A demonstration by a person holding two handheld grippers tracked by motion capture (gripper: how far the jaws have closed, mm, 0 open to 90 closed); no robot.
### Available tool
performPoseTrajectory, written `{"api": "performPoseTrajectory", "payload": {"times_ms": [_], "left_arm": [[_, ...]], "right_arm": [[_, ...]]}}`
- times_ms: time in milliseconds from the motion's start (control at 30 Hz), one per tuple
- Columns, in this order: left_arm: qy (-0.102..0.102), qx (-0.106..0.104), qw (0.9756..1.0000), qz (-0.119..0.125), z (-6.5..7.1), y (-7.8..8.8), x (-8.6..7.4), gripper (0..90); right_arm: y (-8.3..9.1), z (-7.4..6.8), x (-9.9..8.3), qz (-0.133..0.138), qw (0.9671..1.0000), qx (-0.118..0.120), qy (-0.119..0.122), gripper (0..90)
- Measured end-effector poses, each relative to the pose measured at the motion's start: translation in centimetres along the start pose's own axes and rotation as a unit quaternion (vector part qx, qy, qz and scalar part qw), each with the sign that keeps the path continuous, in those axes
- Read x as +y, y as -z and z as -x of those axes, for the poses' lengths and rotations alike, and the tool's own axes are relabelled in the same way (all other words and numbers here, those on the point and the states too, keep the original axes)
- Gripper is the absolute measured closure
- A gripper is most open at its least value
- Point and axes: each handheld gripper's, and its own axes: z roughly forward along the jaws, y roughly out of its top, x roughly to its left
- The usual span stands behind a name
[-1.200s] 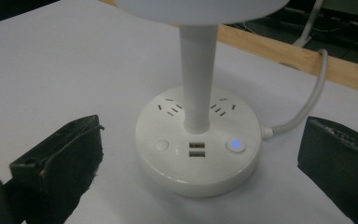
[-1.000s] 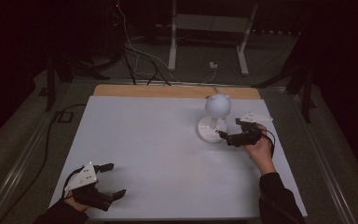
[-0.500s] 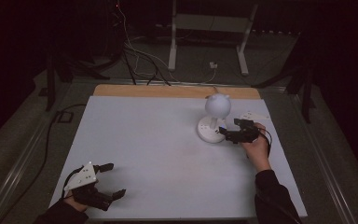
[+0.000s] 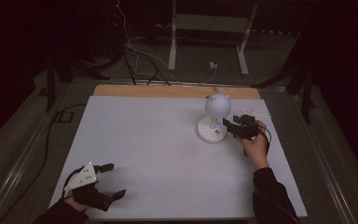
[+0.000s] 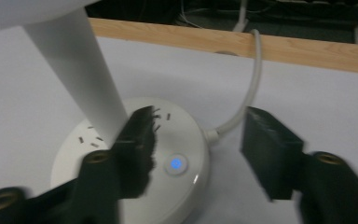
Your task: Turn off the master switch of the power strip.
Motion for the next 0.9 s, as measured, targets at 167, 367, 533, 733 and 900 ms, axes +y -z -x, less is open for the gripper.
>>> {"api": "performPoseTrajectory", "payload": {"times_ms": [167, 367, 533, 733, 900], "left_arm": [[0.0, 0.0, 1.0, -0.001, 0.0, 0.0, 0.0, 0.1], [0.002, -0.001, 1.0, -0.001, 0.0, -0.1, 0.0, 0.1], [0.002, -0.001, 1.0, -0.002, 0.0, -0.1, 0.0, 0.1], [0.002, -0.001, 1.0, -0.002, 0.0, -0.1, 0.0, 0.1], [0.002, -0.002, 1.0, -0.002, 0.0, -0.1, 0.0, 0.1]], "right_arm": [[0.2, 0.1, 0.3, -0.001, 0.9999, -0.008, -0.007, 64.5], [0.0, 0.0, 0.4, -0.009, 0.9997, -0.015, -0.015, 90.0], [-0.5, -0.4, 0.3, -0.018, 0.9994, -0.03, -0.004, 90.0], [-1.0, -0.7, 0.1, -0.024, 0.9994, -0.024, -0.005, 90.0], [-1.5, -1.3, -0.5, -0.029, 0.9993, -0.023, 0.003, 90.0]]}}
